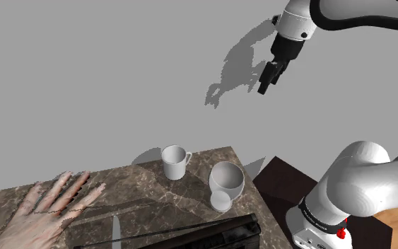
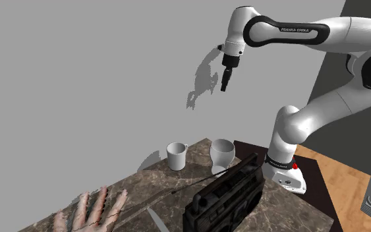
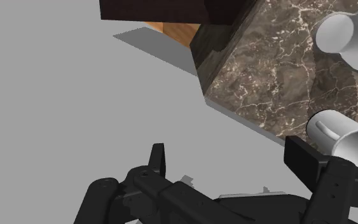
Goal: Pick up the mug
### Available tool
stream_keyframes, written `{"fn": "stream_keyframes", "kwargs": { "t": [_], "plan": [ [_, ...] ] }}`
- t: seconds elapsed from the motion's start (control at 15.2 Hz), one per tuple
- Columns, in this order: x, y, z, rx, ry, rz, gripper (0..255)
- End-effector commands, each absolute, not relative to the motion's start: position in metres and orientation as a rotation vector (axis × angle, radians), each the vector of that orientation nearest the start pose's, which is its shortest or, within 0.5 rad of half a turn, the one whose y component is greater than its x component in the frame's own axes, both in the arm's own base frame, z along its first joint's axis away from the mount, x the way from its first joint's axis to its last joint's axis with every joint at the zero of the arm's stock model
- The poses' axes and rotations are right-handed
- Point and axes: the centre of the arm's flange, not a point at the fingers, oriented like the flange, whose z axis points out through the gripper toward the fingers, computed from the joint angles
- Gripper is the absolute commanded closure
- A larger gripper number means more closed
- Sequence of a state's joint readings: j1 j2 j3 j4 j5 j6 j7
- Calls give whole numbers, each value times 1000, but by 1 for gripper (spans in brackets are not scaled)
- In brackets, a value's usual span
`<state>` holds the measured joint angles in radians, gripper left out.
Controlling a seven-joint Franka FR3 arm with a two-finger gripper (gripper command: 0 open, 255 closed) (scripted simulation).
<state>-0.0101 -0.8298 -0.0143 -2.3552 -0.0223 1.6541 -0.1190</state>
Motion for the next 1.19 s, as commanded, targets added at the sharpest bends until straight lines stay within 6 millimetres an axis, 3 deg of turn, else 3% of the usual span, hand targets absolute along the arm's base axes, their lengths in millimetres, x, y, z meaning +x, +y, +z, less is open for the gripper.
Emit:
{"fn": "stream_keyframes", "kwargs": {
  "t": [0.0,1.12],
  "plan": [
    [303,-11,612,-3152,-156,-202,0],
    [383,177,507,-3170,-287,-104,0]
  ]
}}
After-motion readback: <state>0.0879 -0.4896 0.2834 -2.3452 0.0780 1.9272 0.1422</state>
